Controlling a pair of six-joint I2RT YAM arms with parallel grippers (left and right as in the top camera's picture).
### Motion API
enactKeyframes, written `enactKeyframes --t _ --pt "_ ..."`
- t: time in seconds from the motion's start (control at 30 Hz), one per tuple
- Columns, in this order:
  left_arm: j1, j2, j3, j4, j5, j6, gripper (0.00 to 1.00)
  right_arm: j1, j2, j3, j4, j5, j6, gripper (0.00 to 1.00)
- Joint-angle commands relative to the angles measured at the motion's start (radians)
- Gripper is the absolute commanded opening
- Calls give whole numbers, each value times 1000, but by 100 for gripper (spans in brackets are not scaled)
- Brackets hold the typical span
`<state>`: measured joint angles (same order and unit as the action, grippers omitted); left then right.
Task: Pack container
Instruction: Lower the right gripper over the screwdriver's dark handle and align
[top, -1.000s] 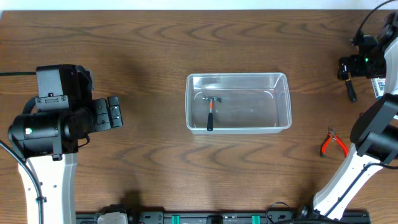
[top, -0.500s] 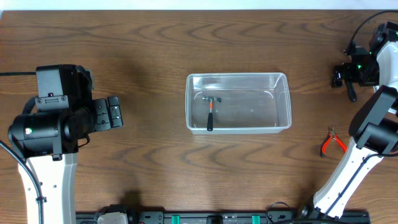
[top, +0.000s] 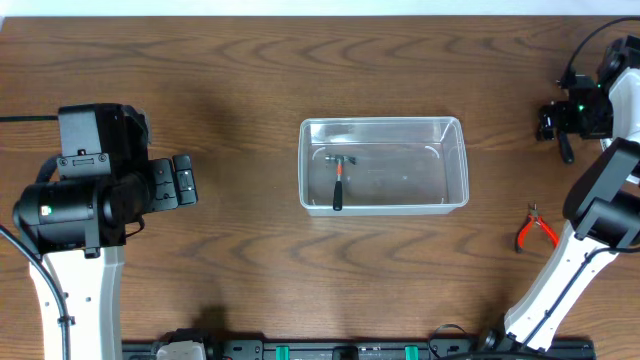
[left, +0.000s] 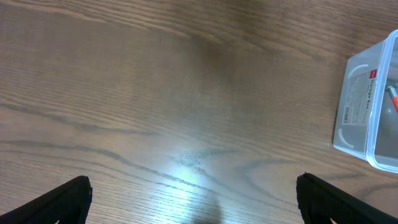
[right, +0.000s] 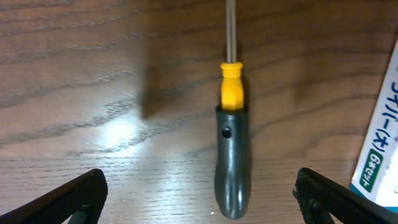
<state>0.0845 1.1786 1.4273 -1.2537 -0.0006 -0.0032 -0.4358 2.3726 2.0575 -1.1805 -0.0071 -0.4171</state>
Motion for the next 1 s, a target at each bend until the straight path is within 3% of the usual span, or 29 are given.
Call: enactKeyframes --t 0.0,0.27,0.53,0.97 --pt "5 5 3 -3 -8 -10 98 -17 19 2 3 3 -26 99" --pt "5 5 3 -3 -8 -10 98 -14 20 2 23 2 -27 99" --pt "5 5 3 -3 -8 -10 98 -14 20 2 7 3 -123 99" --pt "5 5 3 -3 -8 -10 98 -14 45 2 13 10 -84 99"
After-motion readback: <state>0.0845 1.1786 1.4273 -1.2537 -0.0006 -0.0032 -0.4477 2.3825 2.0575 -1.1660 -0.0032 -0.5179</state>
